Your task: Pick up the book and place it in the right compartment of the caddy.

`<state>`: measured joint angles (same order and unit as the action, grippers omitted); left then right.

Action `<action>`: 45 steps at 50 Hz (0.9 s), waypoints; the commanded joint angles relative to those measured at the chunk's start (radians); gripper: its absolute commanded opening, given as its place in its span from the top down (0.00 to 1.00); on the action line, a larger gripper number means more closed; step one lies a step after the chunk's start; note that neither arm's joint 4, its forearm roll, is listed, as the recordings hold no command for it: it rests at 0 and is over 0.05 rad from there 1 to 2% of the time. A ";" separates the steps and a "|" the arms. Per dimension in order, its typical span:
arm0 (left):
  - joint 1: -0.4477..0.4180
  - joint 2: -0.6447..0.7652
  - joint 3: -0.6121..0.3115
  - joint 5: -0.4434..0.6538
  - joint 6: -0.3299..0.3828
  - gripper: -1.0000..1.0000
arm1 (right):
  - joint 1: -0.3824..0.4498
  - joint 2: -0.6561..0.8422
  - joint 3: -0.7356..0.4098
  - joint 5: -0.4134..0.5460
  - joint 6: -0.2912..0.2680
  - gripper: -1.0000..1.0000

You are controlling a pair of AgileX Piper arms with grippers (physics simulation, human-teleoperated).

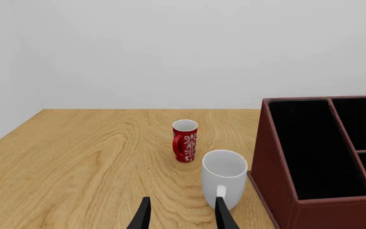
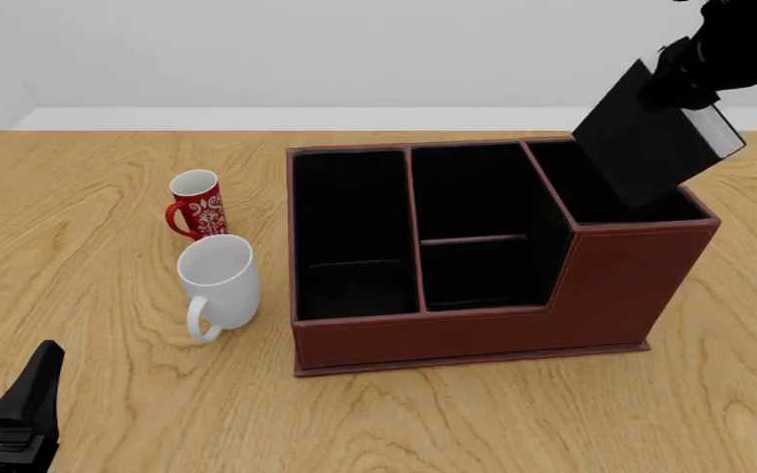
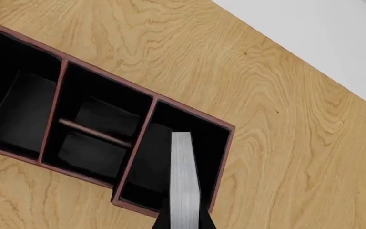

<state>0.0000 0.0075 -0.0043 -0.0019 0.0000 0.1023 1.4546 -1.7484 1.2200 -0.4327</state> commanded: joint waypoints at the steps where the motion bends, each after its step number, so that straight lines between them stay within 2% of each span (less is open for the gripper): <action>1: 0.000 0.000 0.000 0.000 0.000 0.00 | 0.007 0.012 -0.008 0.000 0.038 1.00; 45: 0.000 0.000 0.000 0.000 0.000 0.00 | 0.005 0.088 0.001 0.000 0.057 1.00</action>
<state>0.0000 0.0075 -0.0043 -0.0019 0.0000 0.1032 1.5270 -1.7350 1.2200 -0.3976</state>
